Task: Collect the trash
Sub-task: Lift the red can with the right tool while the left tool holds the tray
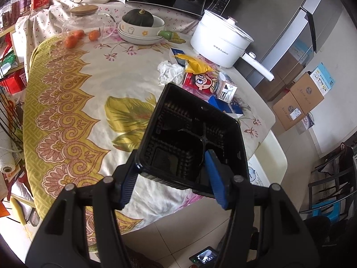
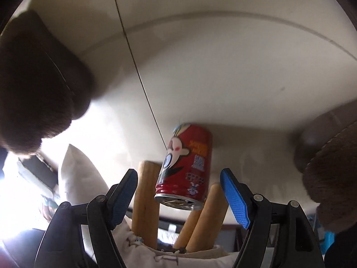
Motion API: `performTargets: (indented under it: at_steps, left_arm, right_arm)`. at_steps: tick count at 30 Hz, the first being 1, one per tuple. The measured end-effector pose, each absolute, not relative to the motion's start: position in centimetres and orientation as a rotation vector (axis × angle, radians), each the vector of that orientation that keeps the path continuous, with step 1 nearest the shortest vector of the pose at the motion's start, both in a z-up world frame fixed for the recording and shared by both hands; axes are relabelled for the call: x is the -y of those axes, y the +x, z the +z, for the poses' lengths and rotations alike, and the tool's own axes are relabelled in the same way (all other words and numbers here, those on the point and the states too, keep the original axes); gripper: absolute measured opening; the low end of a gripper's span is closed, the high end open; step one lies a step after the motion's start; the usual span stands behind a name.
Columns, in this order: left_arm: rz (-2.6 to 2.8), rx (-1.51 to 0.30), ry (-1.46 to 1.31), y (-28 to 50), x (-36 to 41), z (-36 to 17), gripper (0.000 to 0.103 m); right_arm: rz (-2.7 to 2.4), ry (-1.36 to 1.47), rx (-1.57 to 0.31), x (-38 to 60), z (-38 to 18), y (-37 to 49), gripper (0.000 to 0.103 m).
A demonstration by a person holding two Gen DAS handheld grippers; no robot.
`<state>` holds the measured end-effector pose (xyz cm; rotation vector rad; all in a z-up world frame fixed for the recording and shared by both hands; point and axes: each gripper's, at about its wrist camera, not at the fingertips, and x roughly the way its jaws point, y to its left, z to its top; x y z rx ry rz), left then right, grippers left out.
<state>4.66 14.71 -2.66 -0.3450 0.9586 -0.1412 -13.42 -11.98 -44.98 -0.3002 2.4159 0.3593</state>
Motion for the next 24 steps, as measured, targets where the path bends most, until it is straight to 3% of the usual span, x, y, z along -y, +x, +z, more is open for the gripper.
performTargets:
  at_steps: [7, 9, 10, 16, 24]
  left_arm:
    - [-0.142, -0.948, -0.346, 4.8, -15.1, -2.4, 0.060]
    - [-0.141, -0.947, -0.347, 4.8, -15.1, -2.4, 0.060]
    - [-0.141, -0.947, -0.348, 4.7, -15.2, -2.4, 0.060]
    - [-0.141, -0.940, -0.363, 4.7, -15.3, -2.1, 0.060]
    - [-0.156, -0.921, -0.364, 4.8, -14.5, -1.2, 0.060]
  right_arm:
    - [0.326, -0.366, -2.445, 11.7, -46.4, -14.7, 0.077]
    - [0.330, -0.361, -2.441, 11.6, -46.4, -14.6, 0.069]
    - [0.334, -0.356, -2.442, 11.6, -46.3, -14.6, 0.058]
    - [0.376, -0.410, -2.356, 10.9, -45.8, -14.4, 0.057]
    - [0.380, -0.438, -2.082, 10.8, -39.0, -8.6, 0.056]
